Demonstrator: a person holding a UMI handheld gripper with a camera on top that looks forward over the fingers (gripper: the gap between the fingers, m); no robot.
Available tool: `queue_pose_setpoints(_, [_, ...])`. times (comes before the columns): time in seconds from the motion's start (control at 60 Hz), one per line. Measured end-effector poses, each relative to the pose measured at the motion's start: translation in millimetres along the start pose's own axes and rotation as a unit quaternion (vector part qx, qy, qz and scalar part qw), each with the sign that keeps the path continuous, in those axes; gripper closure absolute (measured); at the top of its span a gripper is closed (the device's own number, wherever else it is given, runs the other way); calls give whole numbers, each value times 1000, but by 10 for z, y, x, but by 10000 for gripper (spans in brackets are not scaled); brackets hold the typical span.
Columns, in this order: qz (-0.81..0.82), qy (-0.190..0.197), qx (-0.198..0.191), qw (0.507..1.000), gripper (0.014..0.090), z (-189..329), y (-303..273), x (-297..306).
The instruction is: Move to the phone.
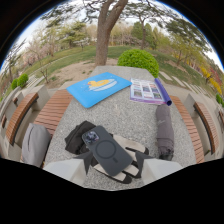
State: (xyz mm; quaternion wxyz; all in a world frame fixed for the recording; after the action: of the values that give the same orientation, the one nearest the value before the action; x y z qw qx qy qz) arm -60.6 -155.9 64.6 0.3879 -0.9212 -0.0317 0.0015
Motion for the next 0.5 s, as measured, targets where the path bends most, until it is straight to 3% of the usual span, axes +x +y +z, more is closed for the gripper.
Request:
queue_pose_setpoints(0.217, [2,-3,-6,1000,198,326,-115,2])
queue_pose_setpoints(0.5, [11,-6,-13,1000,201,373,-152,-17])
